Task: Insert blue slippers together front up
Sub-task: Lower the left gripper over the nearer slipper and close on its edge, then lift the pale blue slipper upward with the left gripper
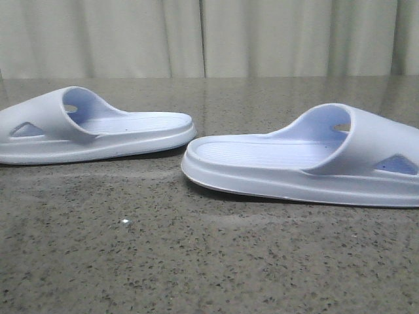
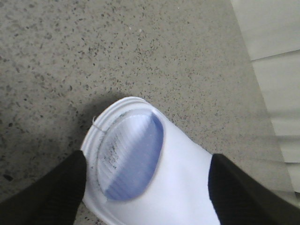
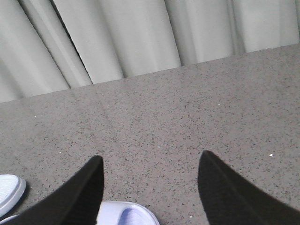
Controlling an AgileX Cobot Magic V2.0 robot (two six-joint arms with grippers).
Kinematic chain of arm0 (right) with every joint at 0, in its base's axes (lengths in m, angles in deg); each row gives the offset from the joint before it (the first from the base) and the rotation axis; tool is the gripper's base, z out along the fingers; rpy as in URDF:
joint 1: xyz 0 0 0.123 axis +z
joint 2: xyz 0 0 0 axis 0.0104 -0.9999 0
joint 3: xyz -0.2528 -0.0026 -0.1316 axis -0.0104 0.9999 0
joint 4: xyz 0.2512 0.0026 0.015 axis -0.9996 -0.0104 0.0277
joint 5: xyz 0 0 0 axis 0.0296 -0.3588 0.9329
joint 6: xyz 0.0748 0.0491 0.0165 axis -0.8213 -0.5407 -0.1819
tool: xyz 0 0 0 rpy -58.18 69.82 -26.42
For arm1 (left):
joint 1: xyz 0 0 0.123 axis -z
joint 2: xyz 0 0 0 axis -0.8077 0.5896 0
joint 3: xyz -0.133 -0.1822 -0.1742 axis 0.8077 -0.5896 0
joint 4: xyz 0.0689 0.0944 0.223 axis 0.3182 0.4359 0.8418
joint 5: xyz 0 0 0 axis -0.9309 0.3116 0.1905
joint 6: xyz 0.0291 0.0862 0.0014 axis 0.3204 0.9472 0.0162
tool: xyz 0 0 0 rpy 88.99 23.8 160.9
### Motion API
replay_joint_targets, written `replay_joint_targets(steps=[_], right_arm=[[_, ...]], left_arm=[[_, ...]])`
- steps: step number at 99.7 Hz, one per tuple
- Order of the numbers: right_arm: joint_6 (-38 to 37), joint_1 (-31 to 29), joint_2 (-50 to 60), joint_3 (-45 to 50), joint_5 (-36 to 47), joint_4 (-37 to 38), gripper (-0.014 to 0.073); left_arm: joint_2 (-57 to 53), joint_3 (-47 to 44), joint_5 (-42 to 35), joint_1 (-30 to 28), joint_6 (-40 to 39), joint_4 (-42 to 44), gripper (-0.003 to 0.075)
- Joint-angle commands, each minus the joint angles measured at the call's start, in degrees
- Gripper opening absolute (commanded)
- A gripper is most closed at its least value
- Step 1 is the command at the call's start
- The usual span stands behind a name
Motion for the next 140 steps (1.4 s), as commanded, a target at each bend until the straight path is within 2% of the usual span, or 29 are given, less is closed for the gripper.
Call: replay_joint_targets(steps=[1,45,99,140], right_arm=[[-0.1,-0.1,-1.0,-2.1,4.9,-0.1,0.0379],[-0.1,-0.1,-1.0,-2.1,4.9,-0.1,0.0379],[-0.1,-0.1,-1.0,-2.1,4.9,-0.3,0.0379],[-0.1,-0.1,-1.0,-2.1,5.2,-0.3,0.0379]], left_arm=[[-0.1,2.0,-1.5,0.3,-0.2,-1.6,0.0475],[0.6,2.0,-4.0,0.3,-0.2,-1.7,0.0475],[7.9,2.0,-3.8,0.3,-0.2,-4.0,0.0475],[11.8,2.3,2.2,0.8,0.0,-4.6,0.0475]])
